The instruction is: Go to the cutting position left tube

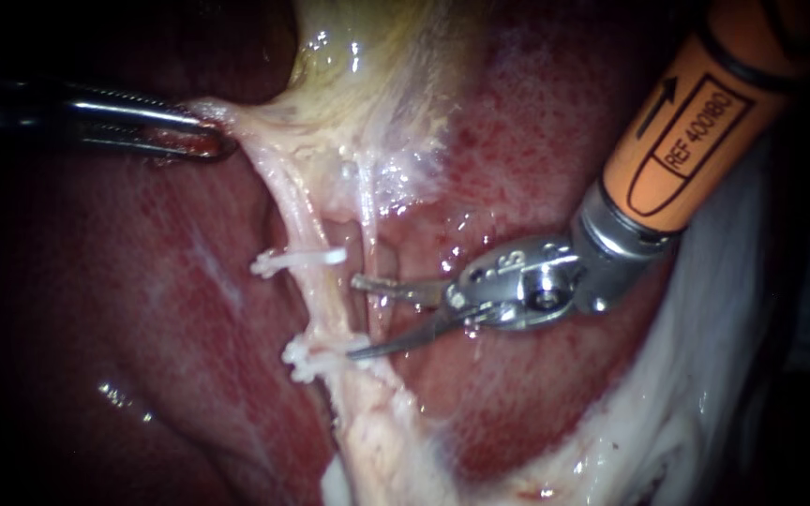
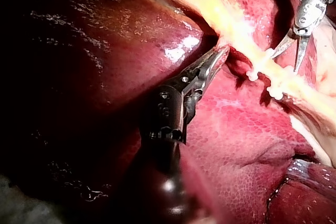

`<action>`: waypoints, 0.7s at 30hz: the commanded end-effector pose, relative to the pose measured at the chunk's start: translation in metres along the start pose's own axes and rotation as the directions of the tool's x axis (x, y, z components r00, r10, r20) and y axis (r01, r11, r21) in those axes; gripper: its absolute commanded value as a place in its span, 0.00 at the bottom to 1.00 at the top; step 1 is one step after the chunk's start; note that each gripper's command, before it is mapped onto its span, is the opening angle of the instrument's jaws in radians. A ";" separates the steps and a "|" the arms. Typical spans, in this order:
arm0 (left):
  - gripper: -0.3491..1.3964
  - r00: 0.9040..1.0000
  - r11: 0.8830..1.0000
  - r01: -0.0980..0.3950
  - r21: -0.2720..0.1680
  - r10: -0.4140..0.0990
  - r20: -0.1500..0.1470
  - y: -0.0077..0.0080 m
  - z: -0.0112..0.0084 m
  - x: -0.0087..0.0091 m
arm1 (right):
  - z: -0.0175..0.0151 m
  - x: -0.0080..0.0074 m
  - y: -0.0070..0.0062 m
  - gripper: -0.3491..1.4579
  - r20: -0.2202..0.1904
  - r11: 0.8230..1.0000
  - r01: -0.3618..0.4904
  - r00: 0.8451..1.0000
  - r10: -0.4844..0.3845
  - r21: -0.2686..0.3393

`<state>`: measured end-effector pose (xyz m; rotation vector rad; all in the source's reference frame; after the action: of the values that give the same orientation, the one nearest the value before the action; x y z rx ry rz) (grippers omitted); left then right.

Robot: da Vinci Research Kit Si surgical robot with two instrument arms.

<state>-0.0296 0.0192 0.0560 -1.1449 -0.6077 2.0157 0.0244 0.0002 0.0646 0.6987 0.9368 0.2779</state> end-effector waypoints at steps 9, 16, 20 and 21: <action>0.00 1.000 1.000 0.000 0.001 0.000 0.000 0.0000 0.0001 0.0000 | 0.0007 -0.0007 0.0011 1.00 0.015 0.997 -0.033 0.999 0.032 0.073; 0.00 1.000 1.000 0.000 0.001 0.000 0.000 0.0000 0.0001 0.0000 | 0.0014 0.0000 0.0011 1.00 -0.034 0.986 -0.057 0.997 0.063 0.157; 0.00 1.000 1.000 0.000 0.001 0.000 0.000 0.0000 0.0001 0.0000 | 0.0023 0.0007 0.0014 0.99 -0.041 0.980 -0.066 0.996 0.075 0.186; 0.00 1.000 1.000 0.000 0.001 0.000 0.000 0.0000 0.0002 0.0000 | 0.0026 0.0010 0.0014 0.99 -0.047 0.979 -0.069 0.996 0.080 0.193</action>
<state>-0.0298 0.0192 0.0561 -1.1444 -0.6059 2.0158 0.0275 0.0007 0.0658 0.9141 1.0009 0.2785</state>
